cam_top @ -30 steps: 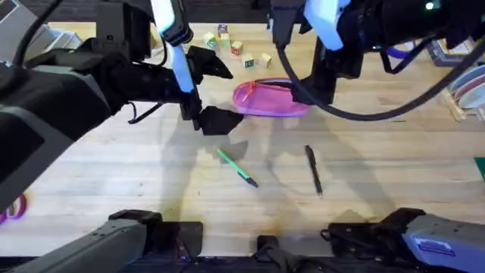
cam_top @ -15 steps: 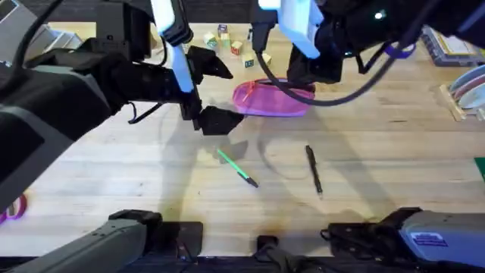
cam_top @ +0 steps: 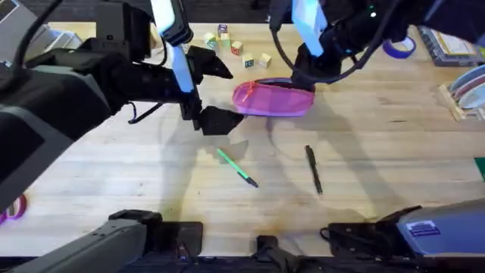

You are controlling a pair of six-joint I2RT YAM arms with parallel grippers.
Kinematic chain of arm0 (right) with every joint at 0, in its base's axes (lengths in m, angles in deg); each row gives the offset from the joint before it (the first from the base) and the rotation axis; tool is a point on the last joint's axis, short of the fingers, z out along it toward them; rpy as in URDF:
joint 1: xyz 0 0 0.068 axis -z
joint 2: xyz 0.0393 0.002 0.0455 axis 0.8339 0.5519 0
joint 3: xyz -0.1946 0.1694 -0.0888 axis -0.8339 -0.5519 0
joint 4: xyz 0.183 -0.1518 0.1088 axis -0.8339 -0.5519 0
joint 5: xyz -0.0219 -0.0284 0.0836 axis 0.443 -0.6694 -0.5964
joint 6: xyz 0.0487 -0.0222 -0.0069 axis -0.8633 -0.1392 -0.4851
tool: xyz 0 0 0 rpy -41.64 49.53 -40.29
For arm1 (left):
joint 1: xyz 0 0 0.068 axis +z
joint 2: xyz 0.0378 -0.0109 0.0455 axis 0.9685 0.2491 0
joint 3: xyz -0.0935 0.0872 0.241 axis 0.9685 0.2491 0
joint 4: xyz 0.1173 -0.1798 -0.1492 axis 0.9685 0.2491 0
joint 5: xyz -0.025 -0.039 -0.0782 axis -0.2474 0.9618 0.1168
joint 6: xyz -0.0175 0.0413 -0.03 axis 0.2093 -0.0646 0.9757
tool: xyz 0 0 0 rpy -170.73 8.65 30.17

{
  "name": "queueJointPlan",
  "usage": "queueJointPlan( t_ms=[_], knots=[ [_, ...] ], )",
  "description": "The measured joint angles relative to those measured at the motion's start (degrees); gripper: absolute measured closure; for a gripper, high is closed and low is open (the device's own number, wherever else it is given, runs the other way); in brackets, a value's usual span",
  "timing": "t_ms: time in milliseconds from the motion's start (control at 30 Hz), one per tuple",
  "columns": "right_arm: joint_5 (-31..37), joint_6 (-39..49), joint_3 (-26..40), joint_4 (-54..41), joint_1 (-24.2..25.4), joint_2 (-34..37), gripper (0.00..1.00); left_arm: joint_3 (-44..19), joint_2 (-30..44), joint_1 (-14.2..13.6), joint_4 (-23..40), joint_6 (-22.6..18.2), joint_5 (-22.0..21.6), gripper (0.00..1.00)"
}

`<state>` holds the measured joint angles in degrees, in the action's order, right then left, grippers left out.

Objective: Unzip the bag, pick up the pens from the table one at a time and place them inside, then zip the bag closed.

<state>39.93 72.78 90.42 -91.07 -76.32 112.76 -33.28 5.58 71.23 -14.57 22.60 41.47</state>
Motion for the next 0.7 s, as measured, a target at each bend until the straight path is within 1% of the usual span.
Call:
queueJointPlan(
  t_ms=[267, 367, 700],
  knots=[
    [-0.47, 0.0, 0.0, 0.7, 0.0, 4.33, 0.971, 0.0, 0.0, 0.0, 0.0, 0.0, 0.0, 0.008],
    [-0.47, 0.0, 0.0, 3.85, 0.0, 6.71, 0.971, 0.0, 0.02, 0.0, 0.0, 0.0, 0.0, 0.007],
    [-0.5, 0.0, 0.02, 6.18, -0.04, 9.96, 0.971, 0.0, 0.02, 0.0, 0.02, 0.0, -0.14, 0.008]
  ],
)
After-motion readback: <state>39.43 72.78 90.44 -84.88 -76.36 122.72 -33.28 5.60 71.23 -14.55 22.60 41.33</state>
